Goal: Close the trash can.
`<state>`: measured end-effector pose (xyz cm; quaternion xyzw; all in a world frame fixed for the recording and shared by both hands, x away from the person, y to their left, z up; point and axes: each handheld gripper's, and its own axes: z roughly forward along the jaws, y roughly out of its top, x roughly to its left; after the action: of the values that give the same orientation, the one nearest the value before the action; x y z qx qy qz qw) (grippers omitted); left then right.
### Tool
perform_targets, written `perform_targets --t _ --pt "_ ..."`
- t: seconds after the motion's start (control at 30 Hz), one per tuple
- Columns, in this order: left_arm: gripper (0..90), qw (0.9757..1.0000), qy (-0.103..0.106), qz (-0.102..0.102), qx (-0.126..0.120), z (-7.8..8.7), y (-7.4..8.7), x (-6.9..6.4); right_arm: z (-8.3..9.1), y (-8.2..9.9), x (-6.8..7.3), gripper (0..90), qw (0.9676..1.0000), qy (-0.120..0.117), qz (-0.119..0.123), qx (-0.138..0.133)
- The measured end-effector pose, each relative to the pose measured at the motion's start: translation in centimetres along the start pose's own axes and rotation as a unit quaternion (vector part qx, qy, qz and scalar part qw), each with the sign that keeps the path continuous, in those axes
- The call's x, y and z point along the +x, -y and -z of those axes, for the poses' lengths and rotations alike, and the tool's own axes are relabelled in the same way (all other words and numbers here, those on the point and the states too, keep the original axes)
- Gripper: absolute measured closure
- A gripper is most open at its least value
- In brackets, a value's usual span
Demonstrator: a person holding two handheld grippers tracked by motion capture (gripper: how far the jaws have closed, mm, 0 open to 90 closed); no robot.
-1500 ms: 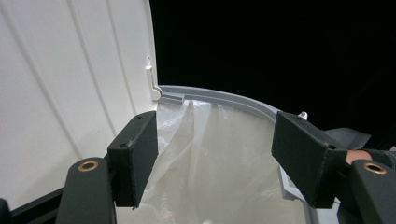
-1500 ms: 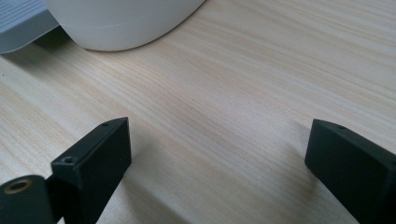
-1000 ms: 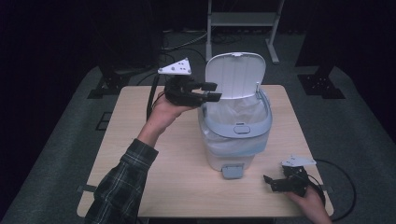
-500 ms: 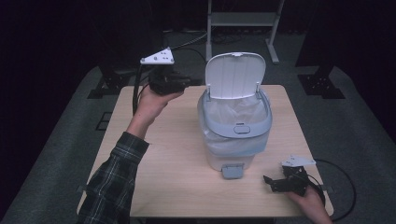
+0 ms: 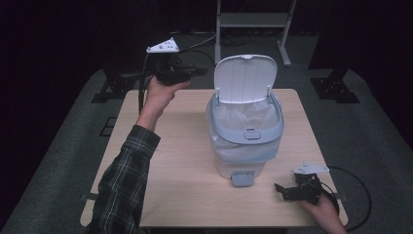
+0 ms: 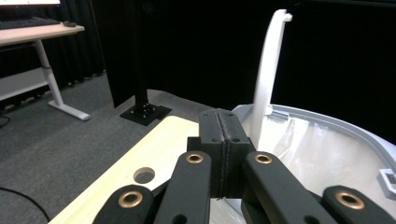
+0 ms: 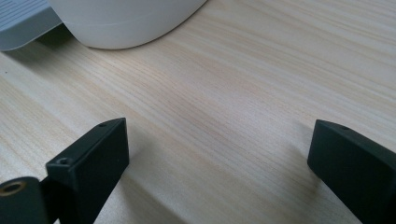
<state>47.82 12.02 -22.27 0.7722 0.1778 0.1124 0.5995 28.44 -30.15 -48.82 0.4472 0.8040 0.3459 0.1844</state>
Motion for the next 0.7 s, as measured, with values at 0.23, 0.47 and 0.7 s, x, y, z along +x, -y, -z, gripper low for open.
perform_targets --t 0.23,0.47,0.7 --pt "90.0 0.9999 0.000 0.010 -0.002 -1.8 0.0 0.8 -0.1 0.0 0.0 2.7 1.0000 -0.004 0.006 0.002" --pt "90.0 0.9998 0.018 0.006 -0.005 -3.4 -0.4 0.0 -0.1 0.0 0.0 2.7 1.0000 -0.004 0.006 0.002" --pt "90.0 0.9996 0.029 -0.003 -0.002 -3.9 -0.9 -0.7 -0.1 0.0 0.0 2.7 1.0000 -0.004 0.006 0.002"
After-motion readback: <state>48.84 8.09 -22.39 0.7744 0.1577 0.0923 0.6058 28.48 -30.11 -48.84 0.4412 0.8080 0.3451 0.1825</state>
